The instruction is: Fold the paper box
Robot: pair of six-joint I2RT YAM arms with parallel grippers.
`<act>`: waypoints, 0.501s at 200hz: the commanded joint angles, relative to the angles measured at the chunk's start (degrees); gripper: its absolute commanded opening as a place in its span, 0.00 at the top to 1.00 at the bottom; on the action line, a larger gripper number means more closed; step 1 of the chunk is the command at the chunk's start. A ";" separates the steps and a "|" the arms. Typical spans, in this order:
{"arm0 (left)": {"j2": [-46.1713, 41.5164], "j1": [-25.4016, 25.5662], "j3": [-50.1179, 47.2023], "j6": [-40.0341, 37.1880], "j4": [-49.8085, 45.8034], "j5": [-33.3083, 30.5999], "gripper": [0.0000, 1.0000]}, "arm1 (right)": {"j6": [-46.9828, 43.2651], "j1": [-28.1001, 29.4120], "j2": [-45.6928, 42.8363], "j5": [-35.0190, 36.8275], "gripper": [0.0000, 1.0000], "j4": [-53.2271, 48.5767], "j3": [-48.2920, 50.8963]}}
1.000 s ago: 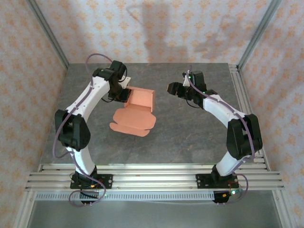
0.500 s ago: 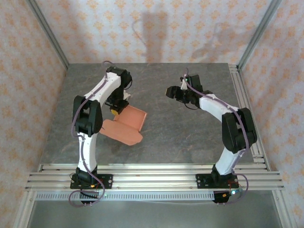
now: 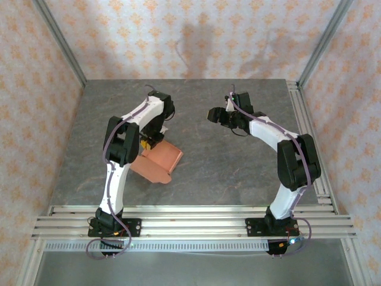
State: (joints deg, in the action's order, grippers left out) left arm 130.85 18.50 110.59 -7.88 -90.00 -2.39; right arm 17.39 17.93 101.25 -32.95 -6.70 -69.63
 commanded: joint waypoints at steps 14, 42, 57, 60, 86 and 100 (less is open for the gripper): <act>0.32 0.96 2.68 -0.47 -2.99 -1.94 0.73 | -2.11 -0.07 -1.04 0.32 0.34 -0.34 -0.15; -0.86 1.71 3.95 -0.73 -2.66 -1.86 0.64 | -3.71 -0.02 -1.17 -0.39 0.33 -0.20 0.04; -2.17 1.84 4.69 -0.56 -2.01 -1.52 0.60 | -4.51 -0.04 -1.36 -1.32 0.33 0.25 0.26; -2.58 1.87 4.84 -0.56 -1.76 -1.41 0.59 | -4.69 0.06 -1.35 -1.37 0.33 0.39 0.28; -8.45 1.88 3.93 0.41 3.79 -1.80 0.46 | -7.81 1.31 -1.67 -0.54 0.32 0.07 0.20; -12.74 1.80 1.25 2.30 10.23 -5.10 0.35 | -9.84 2.55 -1.63 0.26 0.31 -0.21 0.09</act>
State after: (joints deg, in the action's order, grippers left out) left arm 127.94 20.32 113.45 -7.75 -87.39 -3.33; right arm 12.19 18.48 101.25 -33.39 -6.68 -69.60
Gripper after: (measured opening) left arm 0.574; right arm 0.680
